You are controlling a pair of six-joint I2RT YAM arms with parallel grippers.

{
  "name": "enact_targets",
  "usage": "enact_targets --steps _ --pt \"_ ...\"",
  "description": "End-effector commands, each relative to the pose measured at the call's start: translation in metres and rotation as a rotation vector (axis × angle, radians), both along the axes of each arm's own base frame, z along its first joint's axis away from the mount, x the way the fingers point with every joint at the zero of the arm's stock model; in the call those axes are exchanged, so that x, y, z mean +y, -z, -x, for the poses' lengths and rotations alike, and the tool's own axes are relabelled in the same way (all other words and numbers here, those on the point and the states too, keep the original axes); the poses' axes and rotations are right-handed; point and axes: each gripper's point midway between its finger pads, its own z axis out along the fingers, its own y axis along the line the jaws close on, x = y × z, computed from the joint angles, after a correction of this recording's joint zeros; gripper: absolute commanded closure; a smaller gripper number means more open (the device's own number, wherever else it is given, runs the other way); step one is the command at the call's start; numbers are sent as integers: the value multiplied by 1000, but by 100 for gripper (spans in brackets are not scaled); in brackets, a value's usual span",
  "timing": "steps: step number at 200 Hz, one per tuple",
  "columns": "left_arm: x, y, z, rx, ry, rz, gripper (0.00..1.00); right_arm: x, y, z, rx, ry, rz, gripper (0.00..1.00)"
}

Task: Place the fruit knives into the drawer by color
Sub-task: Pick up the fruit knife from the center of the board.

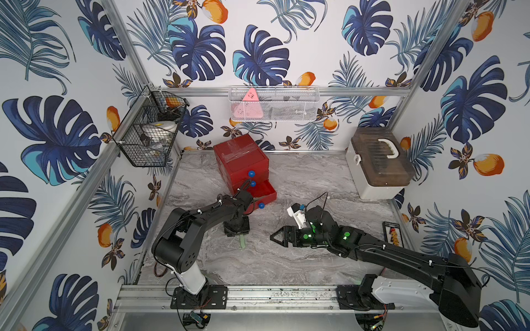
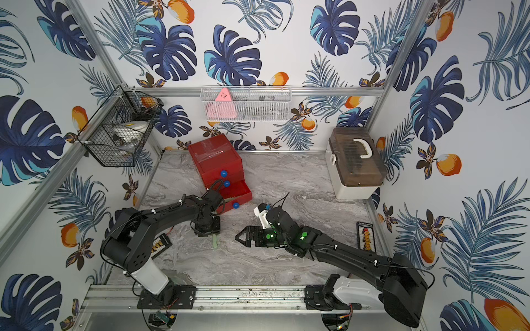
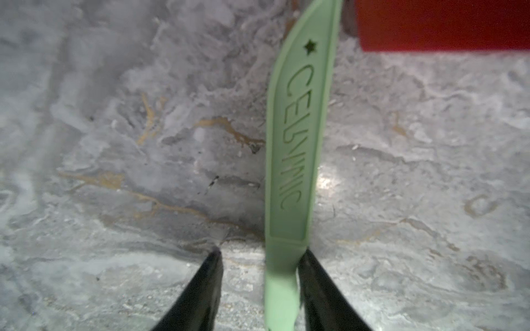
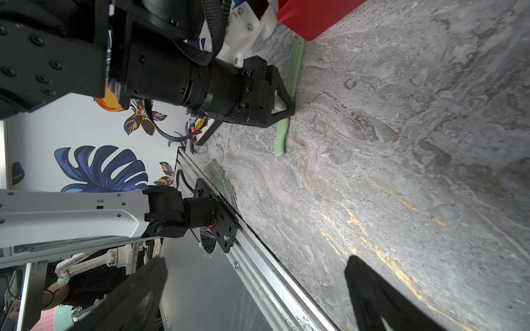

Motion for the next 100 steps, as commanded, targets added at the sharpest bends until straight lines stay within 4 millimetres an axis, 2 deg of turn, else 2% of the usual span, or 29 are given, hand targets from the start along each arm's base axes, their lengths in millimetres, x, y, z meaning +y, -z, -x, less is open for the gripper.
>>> enact_targets --steps 1,66,79,100 --pt "5 18 0 11 -2 -17 57 3 -3 -5 -14 16 -16 0" --pt "9 23 -1 24 8 -17 72 9 -4 -10 -22 12 -6 0" --pt "10 25 0 29 9 -15 79 10 -4 -11 -22 13 -3 0" --pt "12 28 1 35 5 -13 80 11 -4 -12 -20 13 -2 0"
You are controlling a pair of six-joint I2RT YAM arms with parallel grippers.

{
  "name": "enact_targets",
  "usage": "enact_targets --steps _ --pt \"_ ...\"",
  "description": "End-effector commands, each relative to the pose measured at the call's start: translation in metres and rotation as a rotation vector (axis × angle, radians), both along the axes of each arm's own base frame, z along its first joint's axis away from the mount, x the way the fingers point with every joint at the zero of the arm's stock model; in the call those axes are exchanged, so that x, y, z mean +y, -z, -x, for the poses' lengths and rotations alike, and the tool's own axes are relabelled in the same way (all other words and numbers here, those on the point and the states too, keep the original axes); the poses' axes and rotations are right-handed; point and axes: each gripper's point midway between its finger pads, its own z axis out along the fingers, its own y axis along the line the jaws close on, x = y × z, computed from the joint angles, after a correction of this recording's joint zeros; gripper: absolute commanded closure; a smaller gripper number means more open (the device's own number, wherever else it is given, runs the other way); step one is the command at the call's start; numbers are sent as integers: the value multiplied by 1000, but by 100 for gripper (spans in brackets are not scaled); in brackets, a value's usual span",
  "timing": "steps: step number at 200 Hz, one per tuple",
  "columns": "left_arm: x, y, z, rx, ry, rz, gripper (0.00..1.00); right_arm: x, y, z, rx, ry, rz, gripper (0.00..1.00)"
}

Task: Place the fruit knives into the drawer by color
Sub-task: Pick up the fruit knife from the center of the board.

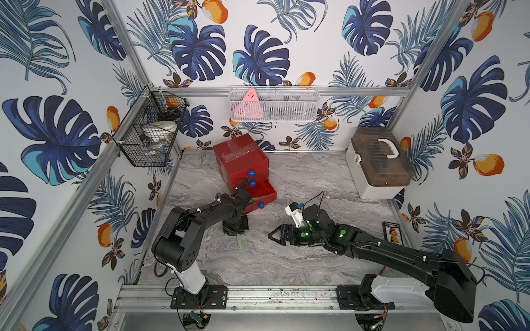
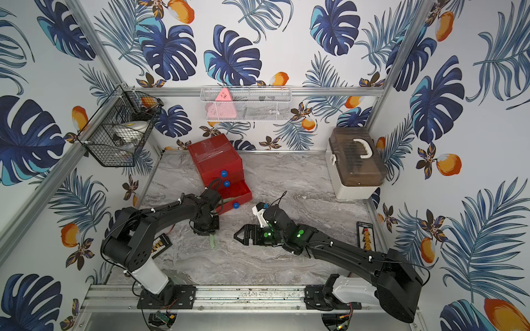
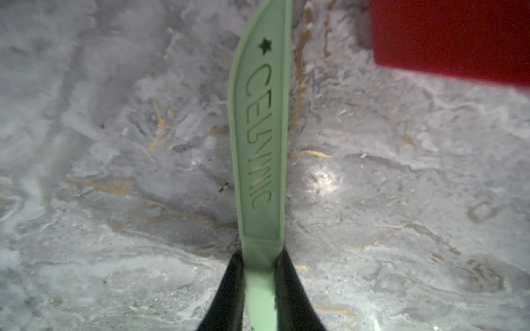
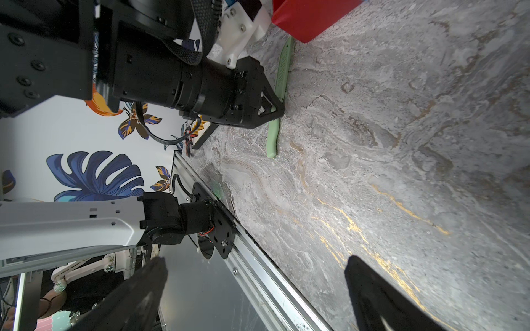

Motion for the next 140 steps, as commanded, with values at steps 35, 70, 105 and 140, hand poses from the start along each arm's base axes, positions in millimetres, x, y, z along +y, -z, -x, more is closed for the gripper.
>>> enact_targets --steps 35,70,105,140 --pt "10 29 5 26 20 -29 92 5 -5 -5 -26 6 -13 0" --pt "12 27 4 23 37 -39 100 6 -4 -7 -23 7 -13 0" --pt "11 19 1 10 54 -31 100 8 -4 -8 -20 10 -12 0" --pt "10 7 -3 -17 74 -28 100 8 -2 -9 -17 15 -7 0"
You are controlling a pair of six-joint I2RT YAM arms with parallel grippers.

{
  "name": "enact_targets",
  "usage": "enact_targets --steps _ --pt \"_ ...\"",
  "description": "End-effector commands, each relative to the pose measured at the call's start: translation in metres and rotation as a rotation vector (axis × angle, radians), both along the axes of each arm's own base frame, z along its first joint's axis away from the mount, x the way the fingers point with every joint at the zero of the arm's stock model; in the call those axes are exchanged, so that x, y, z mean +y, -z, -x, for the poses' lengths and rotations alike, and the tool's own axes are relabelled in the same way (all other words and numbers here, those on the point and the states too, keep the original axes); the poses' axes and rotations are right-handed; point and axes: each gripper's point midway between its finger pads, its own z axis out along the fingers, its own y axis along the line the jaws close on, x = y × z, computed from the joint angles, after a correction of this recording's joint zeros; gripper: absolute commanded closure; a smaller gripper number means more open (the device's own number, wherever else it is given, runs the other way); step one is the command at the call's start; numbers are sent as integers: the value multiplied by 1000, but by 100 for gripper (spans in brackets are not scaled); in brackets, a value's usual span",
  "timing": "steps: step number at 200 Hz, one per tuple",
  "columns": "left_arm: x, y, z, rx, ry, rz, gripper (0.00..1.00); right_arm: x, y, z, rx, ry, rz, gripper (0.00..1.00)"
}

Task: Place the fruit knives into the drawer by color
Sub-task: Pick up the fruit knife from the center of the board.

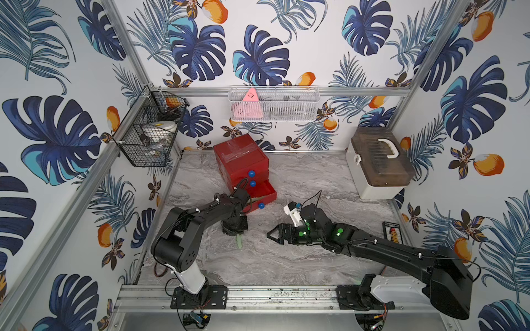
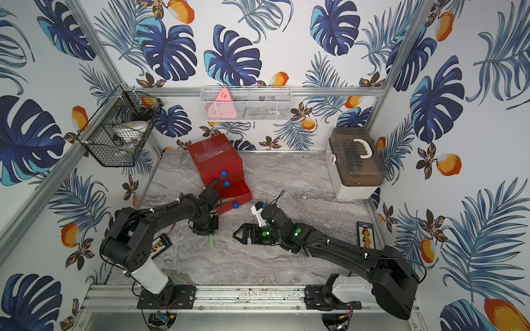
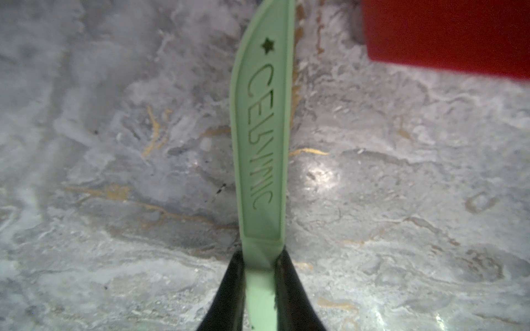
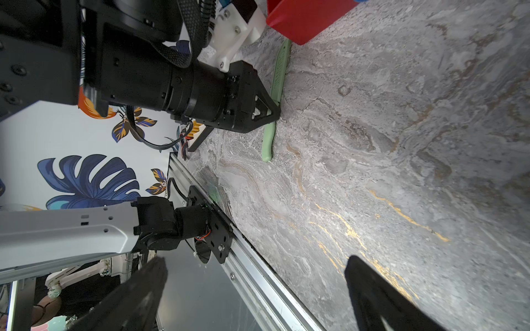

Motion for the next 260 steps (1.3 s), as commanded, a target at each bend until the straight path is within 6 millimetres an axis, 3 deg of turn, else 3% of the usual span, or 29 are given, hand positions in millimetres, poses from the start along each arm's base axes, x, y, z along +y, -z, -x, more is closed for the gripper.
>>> enact_targets --steps 1,141,214,260 --pt "9 9 -2 -14 33 -47 100 4 -7 -5 -22 11 -22 0" --pt "9 -5 -7 -46 44 -44 100 9 -2 -5 -3 3 -22 0" --pt "5 -26 -14 -85 66 -25 100 10 2 -6 4 3 -22 0" --pt "7 -20 -5 -72 62 -22 100 12 5 -6 12 2 -20 0"
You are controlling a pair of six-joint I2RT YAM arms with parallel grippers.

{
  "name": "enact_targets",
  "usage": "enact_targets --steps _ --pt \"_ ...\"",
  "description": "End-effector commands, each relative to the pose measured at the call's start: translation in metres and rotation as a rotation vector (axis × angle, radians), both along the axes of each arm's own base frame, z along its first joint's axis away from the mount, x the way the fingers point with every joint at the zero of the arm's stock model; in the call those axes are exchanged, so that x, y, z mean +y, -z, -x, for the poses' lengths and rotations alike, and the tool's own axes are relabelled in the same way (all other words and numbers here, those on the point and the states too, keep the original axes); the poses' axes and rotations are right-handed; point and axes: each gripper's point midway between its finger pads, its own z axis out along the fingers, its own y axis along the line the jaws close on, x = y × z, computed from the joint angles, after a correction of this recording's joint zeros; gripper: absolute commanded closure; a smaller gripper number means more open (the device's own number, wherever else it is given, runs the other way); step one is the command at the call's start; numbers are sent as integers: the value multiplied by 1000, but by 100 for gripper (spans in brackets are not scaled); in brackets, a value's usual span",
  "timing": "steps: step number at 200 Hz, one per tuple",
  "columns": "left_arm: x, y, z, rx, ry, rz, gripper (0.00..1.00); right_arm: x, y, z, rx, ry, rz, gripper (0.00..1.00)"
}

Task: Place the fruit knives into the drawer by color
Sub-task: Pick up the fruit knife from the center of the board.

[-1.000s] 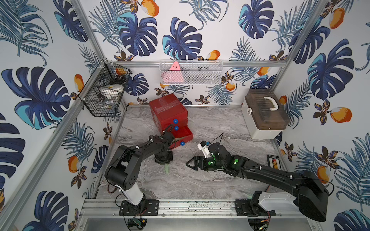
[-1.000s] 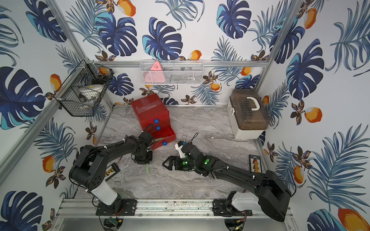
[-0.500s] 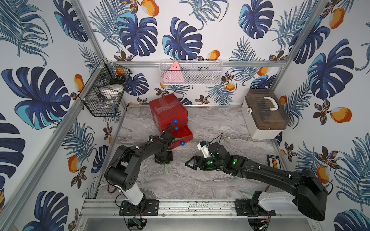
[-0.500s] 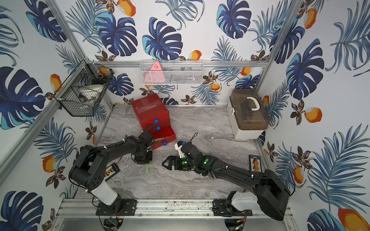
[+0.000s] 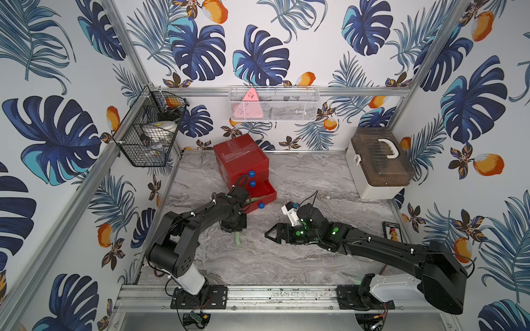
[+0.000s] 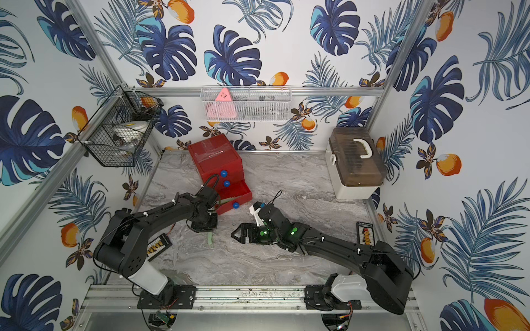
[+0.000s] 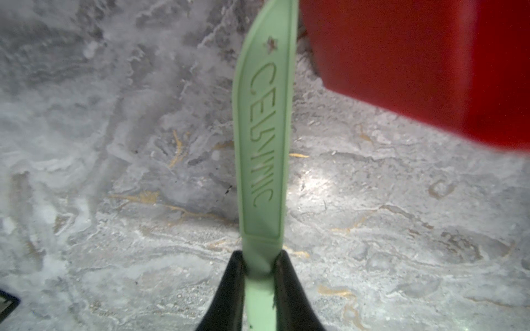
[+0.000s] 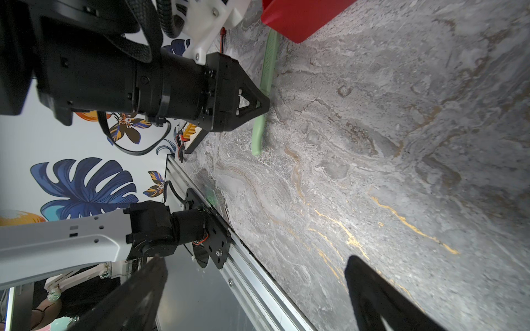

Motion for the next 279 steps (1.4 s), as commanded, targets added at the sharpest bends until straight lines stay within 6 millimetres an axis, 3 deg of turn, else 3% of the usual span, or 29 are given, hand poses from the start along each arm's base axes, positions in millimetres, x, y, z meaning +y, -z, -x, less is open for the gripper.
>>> enact_targets --steps 1,62,112,163,201,232,279 --pt "4 2 6 13 4 -14 100 4 -4 -2 -3 1 -26 0" --pt "4 1 11 13 21 -5 100 2 0 -1 3 11 -18 0" --pt "1 -5 27 24 117 -22 100 -17 6 -7 17 74 -14 0" --pt "-35 -10 31 14 317 -81 100 -43 14 -17 72 156 -57 0" --pt "-75 -10 19 -2 478 -92 100 -52 19 -20 104 194 -77 0" --pt "-96 -8 3 -6 608 -134 100 -57 20 -23 126 220 -94 0" --pt "-113 -34 -34 -106 788 -293 100 -82 31 -29 193 336 -165 0"
